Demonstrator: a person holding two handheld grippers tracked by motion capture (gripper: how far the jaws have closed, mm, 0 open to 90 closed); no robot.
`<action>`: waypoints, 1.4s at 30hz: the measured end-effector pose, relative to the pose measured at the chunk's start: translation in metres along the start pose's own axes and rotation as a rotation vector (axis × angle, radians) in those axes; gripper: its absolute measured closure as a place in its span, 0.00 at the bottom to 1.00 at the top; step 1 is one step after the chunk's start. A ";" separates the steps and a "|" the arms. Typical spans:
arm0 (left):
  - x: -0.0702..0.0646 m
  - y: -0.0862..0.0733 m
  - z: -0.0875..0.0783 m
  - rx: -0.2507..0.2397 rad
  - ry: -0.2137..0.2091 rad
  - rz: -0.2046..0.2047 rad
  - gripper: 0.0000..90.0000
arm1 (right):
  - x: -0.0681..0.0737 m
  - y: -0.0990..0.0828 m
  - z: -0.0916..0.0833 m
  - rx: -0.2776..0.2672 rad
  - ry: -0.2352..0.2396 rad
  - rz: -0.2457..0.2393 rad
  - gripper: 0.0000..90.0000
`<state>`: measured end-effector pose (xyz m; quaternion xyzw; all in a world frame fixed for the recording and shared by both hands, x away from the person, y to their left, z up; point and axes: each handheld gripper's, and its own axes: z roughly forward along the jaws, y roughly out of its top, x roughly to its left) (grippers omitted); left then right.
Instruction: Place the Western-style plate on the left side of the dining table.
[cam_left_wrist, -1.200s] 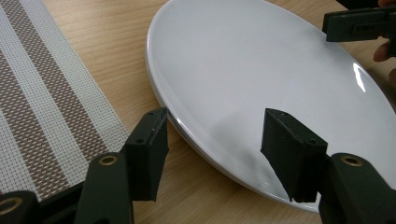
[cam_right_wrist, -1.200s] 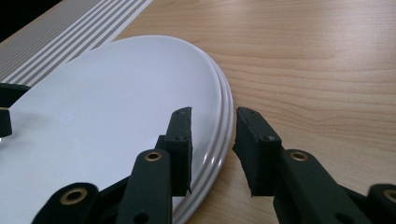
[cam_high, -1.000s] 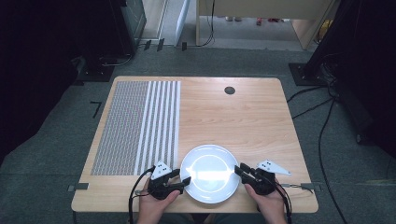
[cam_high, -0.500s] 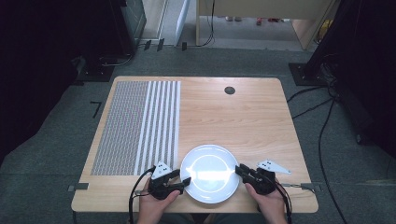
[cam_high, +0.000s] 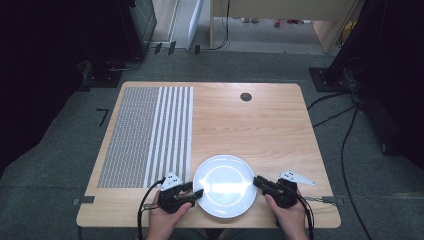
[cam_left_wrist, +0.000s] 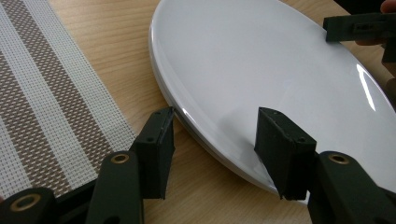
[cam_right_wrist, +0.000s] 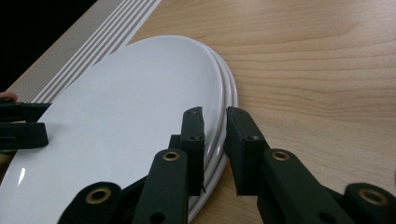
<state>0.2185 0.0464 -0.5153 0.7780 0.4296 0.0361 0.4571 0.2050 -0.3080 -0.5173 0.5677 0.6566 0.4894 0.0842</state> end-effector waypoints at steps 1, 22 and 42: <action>0.000 0.000 0.000 0.000 -0.003 -0.003 0.53 | 0.000 0.000 0.000 0.000 0.000 0.000 0.88; 0.001 -0.001 0.001 0.006 -0.017 -0.015 0.52 | -0.003 0.002 -0.002 -0.002 0.051 0.064 0.93; 0.015 0.003 -0.018 -0.070 -0.010 -0.085 0.55 | 0.006 -0.004 0.009 0.021 0.115 0.047 0.88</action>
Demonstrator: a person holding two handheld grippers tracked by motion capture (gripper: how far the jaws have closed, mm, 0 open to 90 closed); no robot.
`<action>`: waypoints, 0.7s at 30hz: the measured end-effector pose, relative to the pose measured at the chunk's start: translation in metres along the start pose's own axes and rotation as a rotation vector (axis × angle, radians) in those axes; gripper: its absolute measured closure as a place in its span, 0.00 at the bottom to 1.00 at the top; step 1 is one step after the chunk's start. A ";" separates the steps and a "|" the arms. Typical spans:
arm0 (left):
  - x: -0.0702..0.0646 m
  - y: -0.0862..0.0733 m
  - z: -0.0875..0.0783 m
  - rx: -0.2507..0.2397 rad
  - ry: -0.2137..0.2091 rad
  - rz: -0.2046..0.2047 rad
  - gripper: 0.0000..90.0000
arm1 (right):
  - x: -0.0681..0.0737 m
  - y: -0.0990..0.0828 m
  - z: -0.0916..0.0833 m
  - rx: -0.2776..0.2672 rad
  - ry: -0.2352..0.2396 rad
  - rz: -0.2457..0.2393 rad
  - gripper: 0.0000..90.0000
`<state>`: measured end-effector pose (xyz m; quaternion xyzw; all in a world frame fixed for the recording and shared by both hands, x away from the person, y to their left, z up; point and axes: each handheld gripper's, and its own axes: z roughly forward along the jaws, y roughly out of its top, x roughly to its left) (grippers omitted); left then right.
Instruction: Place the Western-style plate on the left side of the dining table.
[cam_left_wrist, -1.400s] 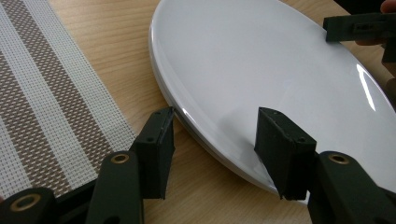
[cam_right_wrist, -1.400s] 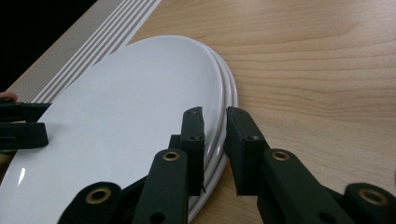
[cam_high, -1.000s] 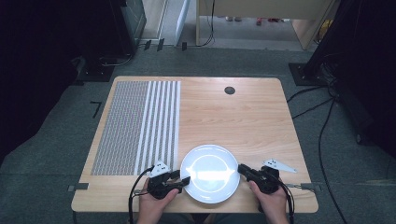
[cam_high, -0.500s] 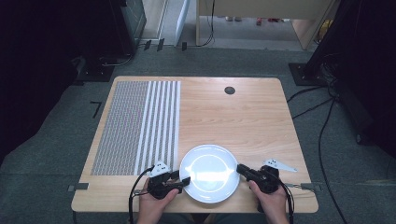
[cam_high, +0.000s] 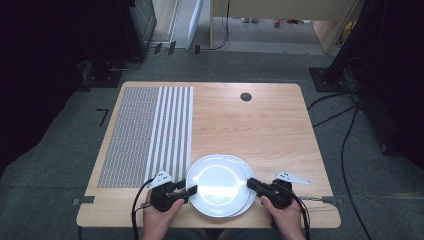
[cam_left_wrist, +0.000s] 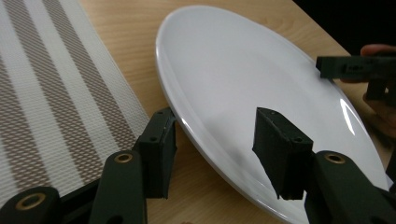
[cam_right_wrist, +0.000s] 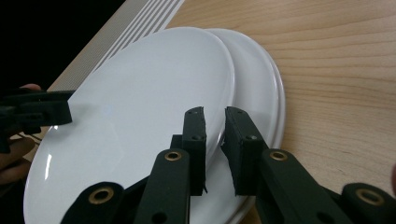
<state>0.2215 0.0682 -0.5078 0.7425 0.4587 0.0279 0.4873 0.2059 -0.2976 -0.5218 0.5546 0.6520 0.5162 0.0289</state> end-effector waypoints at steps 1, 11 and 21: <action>0.000 0.001 -0.002 -0.006 0.014 0.005 0.55 | 0.000 0.000 0.001 0.001 0.000 -0.004 0.88; -0.001 0.001 -0.009 0.001 0.043 0.033 0.66 | 0.001 0.000 0.007 -0.001 -0.018 0.041 0.88; -0.002 -0.006 -0.012 0.009 0.038 0.020 0.65 | -0.005 0.003 0.016 -0.030 0.005 0.128 0.86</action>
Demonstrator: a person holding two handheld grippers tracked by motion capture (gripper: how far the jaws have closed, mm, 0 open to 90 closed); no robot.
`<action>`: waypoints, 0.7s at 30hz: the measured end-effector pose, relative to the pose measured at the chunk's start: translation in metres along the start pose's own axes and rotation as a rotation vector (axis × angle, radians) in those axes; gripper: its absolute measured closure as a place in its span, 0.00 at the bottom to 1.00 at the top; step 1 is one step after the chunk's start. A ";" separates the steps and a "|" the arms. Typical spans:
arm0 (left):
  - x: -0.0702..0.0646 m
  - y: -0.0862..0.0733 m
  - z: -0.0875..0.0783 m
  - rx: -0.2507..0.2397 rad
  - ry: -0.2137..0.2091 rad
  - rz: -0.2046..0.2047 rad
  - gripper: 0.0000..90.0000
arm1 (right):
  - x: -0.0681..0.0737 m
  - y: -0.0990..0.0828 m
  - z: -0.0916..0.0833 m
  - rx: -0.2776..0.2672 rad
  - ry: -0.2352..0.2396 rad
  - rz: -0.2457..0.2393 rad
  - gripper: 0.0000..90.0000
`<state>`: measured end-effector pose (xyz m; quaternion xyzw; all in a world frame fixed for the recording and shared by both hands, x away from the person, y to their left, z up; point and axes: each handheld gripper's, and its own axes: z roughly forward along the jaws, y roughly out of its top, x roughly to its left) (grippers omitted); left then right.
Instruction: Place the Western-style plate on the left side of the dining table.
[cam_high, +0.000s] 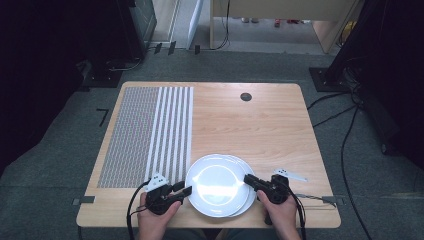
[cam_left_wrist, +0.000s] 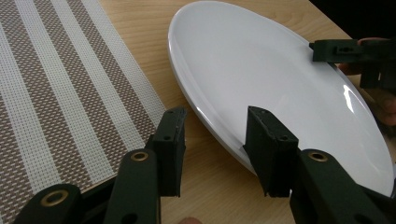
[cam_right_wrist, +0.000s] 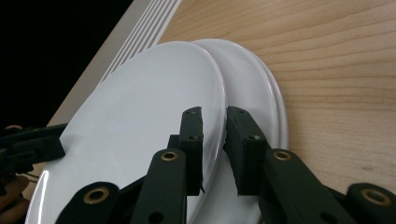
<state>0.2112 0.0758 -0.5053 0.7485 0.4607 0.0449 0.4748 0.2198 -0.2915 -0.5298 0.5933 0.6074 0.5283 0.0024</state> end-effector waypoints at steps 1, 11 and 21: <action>0.000 -0.001 -0.001 0.001 -0.002 -0.001 0.65 | -0.001 0.000 0.001 0.000 0.006 0.010 0.86; 0.000 -0.005 -0.004 0.003 -0.042 -0.024 0.68 | -0.008 0.004 0.006 0.029 0.055 0.113 0.92; 0.004 -0.005 -0.007 -0.001 -0.052 -0.060 0.73 | -0.006 0.005 0.003 0.004 0.101 0.144 0.95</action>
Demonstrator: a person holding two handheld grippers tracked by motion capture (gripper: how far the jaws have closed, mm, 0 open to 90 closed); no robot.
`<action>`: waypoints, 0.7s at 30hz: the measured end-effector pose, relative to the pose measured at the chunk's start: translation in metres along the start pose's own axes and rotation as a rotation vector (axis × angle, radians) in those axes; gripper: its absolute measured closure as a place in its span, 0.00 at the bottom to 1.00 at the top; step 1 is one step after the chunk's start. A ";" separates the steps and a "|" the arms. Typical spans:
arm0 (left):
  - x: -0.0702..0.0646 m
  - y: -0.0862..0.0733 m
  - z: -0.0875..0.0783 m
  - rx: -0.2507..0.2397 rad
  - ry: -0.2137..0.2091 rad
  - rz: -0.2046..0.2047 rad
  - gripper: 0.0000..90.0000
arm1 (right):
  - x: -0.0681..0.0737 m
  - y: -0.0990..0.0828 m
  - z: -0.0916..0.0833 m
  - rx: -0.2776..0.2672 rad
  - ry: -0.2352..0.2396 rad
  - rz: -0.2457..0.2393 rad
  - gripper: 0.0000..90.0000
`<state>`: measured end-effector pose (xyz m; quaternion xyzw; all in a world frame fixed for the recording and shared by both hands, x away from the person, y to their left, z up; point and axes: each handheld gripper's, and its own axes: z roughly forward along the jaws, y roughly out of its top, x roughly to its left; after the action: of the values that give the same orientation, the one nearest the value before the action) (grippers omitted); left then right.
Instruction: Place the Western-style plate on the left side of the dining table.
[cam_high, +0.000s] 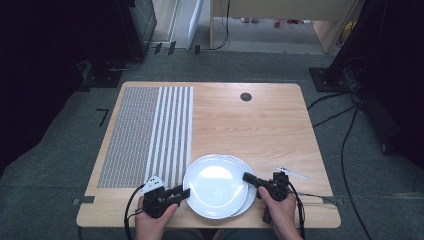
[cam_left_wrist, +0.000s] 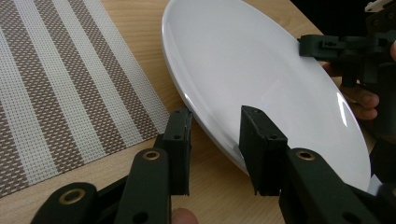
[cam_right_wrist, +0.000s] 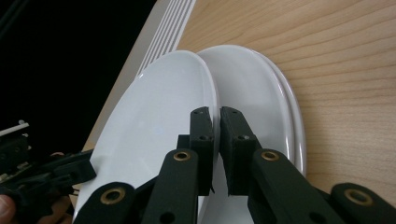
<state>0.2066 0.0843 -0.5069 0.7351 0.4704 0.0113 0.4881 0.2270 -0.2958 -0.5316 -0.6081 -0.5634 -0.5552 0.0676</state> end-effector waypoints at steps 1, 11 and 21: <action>0.000 0.000 0.000 -0.002 -0.002 -0.003 0.73 | 0.000 0.000 -0.001 -0.001 0.006 0.011 0.95; -0.001 0.001 0.000 -0.005 -0.011 -0.016 0.76 | 0.002 -0.001 -0.003 -0.018 0.021 0.060 0.97; -0.003 0.004 0.004 0.007 -0.010 -0.037 0.77 | 0.003 -0.001 -0.007 -0.028 0.013 0.130 0.98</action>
<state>0.2096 0.0794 -0.5049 0.7281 0.4812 -0.0031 0.4882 0.2216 -0.2984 -0.5276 -0.6406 -0.5144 -0.5615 0.0987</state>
